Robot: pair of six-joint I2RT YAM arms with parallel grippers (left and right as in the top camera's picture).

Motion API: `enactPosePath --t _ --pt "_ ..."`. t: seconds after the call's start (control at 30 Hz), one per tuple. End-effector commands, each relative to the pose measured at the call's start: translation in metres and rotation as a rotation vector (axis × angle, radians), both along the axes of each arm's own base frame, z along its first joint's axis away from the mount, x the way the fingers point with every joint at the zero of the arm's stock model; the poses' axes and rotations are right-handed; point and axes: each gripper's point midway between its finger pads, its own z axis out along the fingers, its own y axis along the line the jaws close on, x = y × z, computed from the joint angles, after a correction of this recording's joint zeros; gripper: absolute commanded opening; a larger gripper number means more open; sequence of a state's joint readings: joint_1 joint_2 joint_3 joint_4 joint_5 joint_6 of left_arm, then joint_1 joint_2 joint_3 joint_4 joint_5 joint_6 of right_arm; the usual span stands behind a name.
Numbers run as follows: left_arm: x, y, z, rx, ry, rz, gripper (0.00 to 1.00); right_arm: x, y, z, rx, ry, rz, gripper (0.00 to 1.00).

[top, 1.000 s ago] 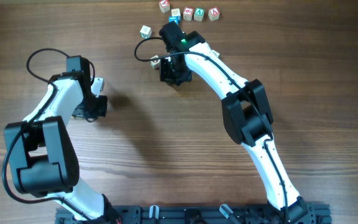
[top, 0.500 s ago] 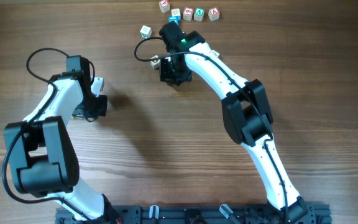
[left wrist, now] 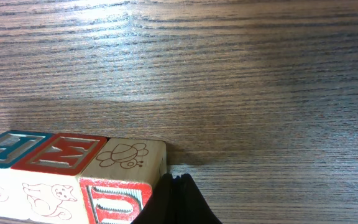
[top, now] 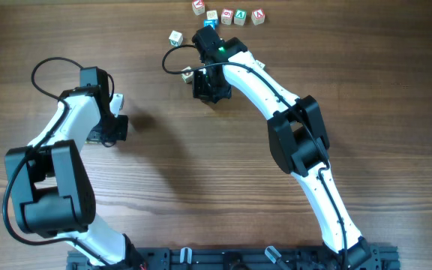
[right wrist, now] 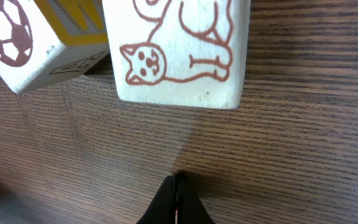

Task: Form a horizontal line

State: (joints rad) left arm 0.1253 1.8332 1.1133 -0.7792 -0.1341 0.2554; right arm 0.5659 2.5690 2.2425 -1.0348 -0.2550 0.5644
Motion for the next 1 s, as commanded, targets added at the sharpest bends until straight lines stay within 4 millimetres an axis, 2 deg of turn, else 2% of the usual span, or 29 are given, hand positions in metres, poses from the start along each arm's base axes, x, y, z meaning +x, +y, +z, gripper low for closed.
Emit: enactPosePath --t 0.0,0.27,0.43,0.77,0.97 --pt "-0.003 0.001 -0.005 0.011 0.018 -0.001 0.04 -0.013 -0.005 -0.031 -0.038 0.066 -0.009 0.05" --pt "-0.002 0.001 -0.005 0.010 0.014 -0.001 0.04 -0.013 -0.005 -0.031 -0.039 0.068 -0.009 0.05" --pt "0.000 -0.013 -0.006 -0.069 0.005 -0.007 0.04 -0.012 -0.005 -0.031 -0.037 0.066 -0.009 0.05" --pt "0.002 -0.021 -0.006 -0.071 0.001 -0.030 0.04 -0.012 -0.005 -0.031 -0.037 0.066 -0.009 0.05" --pt "0.012 -0.043 -0.003 -0.130 -0.034 -0.072 0.04 -0.012 -0.005 -0.031 -0.037 0.066 -0.009 0.05"
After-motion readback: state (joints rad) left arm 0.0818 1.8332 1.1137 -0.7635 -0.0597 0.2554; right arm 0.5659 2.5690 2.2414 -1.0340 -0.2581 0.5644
